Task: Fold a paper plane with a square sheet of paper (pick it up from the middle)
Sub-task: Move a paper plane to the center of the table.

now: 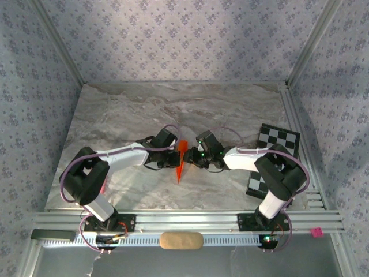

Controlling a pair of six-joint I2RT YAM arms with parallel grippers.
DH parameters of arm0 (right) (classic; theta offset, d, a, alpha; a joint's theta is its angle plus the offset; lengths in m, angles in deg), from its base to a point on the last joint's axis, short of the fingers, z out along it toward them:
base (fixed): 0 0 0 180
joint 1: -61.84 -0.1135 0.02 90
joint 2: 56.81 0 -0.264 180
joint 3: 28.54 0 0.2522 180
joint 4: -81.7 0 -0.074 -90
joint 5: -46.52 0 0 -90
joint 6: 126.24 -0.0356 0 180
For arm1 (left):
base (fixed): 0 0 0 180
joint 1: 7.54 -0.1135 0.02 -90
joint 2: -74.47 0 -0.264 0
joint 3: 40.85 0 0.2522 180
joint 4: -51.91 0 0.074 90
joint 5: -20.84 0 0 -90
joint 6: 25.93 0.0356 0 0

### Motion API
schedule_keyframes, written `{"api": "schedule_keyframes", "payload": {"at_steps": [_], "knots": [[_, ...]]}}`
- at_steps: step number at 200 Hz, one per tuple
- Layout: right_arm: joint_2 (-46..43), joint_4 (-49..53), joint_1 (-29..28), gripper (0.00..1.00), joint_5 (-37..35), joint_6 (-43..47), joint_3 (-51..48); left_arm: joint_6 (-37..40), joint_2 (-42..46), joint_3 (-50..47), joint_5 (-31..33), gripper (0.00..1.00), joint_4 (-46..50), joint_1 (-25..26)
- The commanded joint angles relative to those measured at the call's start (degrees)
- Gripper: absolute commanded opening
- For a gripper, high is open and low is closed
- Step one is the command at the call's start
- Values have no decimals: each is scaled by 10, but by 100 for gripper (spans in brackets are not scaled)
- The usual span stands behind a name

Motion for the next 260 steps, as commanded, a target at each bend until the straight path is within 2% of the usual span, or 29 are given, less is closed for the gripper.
{"api": "schedule_keyframes", "payload": {"at_steps": [1,42,73,113,157,260], "knots": [[0,20,4,31,-13,-5,8,10,16,10,7,0,14,5],[6,13,6,14,-2,-4,8,10,8,13,-4,6,9,4],[17,4,7,8,6,-10,8,4,-4,13,-19,14,-1,4],[24,-1,9,6,13,-13,7,2,-17,15,-27,20,-1,4],[24,-1,10,6,15,-14,7,2,-20,17,-25,23,1,4],[26,-2,11,6,20,-13,8,4,-40,25,-23,21,9,5]]}}
